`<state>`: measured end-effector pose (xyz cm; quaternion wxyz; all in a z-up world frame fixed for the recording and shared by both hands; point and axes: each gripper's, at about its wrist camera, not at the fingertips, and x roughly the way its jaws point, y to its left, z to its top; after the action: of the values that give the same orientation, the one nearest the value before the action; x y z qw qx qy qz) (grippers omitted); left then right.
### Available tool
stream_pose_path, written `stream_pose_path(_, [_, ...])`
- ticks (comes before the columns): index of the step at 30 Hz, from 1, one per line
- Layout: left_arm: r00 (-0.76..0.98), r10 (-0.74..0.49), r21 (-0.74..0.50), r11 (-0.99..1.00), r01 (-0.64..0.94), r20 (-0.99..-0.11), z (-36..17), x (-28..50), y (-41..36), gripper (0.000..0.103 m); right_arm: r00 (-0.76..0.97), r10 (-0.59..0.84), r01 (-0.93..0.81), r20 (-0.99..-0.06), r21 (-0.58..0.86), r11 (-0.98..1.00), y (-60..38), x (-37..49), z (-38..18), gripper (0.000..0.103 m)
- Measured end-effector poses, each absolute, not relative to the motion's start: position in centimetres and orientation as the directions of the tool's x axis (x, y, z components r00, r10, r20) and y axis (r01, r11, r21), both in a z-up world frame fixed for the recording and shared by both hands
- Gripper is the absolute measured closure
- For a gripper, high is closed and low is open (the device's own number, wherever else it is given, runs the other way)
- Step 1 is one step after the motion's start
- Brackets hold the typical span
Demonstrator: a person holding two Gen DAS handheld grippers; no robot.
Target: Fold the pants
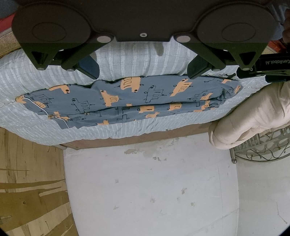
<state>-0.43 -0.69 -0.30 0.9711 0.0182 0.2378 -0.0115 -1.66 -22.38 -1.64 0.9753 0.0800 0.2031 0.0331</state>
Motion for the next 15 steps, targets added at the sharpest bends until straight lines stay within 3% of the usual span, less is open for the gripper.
stream_pose_path(15, [0.885, -0.014, 0.031, 0.999, 0.032, -0.465, -0.33, -0.48, -0.69, 0.001, 0.914, 0.097, -0.031, -0.393, 0.172, 0.985, -22.36, -1.63, -1.69, 0.001])
